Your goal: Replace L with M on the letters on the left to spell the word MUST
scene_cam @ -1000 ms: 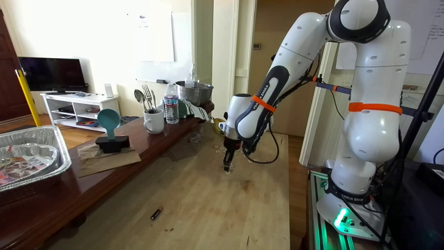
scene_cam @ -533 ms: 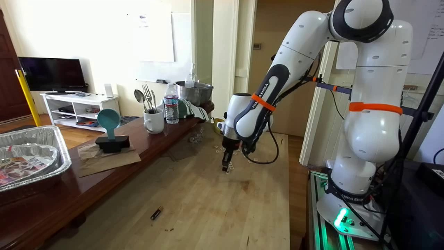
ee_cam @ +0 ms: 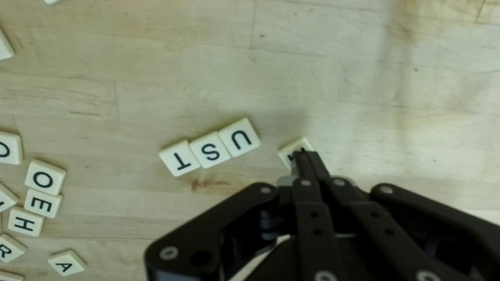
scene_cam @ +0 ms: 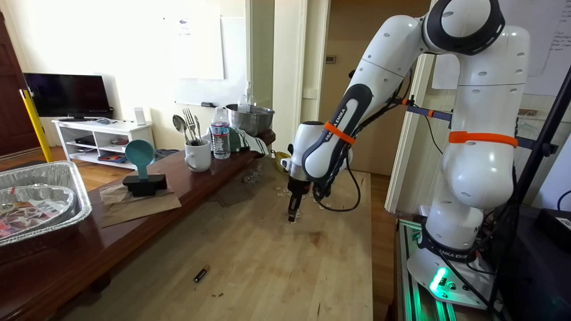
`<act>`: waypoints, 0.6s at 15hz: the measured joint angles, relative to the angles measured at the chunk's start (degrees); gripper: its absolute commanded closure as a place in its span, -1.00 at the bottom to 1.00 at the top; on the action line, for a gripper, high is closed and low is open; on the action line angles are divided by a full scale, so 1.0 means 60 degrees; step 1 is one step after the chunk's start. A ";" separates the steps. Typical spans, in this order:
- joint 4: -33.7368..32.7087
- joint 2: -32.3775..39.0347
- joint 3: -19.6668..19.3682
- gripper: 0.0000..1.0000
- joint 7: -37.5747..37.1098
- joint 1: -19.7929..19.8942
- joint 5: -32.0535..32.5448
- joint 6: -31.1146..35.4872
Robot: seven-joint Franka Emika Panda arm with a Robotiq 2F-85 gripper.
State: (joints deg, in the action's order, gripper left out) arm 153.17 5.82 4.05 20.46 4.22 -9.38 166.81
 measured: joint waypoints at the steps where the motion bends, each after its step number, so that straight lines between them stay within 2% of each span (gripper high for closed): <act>1: 0.0000 0.0000 -0.0013 1.00 0.0000 0.0000 0.0011 0.0000; 9: 0.0009 -0.0043 -0.0374 1.00 -0.0037 0.0001 0.0375 -0.0143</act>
State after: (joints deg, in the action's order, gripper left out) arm 153.22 5.56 1.81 20.24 4.22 -7.13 165.95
